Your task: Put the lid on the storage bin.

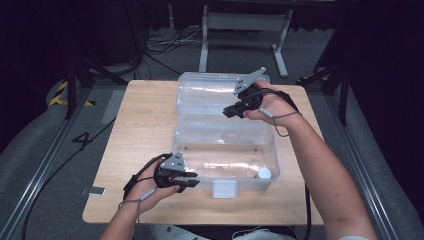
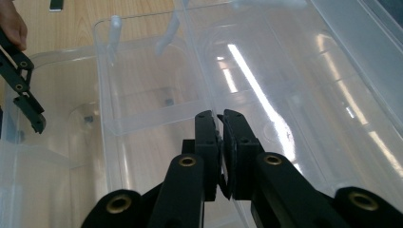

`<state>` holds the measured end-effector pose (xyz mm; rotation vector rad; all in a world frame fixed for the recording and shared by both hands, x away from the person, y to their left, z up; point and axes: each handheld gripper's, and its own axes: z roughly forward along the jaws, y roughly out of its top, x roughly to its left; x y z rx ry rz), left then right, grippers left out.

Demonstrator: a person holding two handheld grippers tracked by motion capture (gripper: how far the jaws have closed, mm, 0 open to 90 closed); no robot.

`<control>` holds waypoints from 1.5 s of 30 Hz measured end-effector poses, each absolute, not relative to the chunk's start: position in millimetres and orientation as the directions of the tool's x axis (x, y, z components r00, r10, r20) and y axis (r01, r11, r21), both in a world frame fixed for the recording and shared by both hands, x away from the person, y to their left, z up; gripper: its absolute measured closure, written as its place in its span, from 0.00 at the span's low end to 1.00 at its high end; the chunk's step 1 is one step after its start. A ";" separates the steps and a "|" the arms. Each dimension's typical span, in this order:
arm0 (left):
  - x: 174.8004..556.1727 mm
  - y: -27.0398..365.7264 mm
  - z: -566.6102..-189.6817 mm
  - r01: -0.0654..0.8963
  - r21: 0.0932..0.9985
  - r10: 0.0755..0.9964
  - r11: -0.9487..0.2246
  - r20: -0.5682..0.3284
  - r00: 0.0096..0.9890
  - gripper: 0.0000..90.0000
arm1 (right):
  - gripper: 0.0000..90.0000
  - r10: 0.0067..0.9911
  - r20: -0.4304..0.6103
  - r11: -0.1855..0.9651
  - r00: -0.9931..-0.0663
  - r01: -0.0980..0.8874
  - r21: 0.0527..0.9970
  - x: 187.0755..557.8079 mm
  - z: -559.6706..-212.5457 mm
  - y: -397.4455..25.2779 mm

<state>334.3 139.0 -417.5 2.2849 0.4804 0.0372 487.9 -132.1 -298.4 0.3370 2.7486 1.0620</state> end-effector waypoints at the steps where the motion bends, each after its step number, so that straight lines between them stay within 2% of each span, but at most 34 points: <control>1: 334.3 139.0 -417.5 0.330 0.711 0.353 -0.621 -0.122 0.928 0.81 | 0.96 0.269 -0.080 0.718 -0.960 0.144 0.680 486.6 -298.0 -131.9; 24: 334.9 139.5 -417.9 0.347 0.714 0.356 -0.608 -0.146 0.923 0.80 | 0.97 0.188 -0.116 0.737 -0.975 0.062 0.673 453.3 -290.8 -132.1; 45: 335.5 140.0 -417.7 0.358 0.713 0.361 -0.603 -0.156 0.919 0.80 | 0.97 0.160 -0.170 0.755 -0.972 0.009 0.655 431.8 -291.2 -131.6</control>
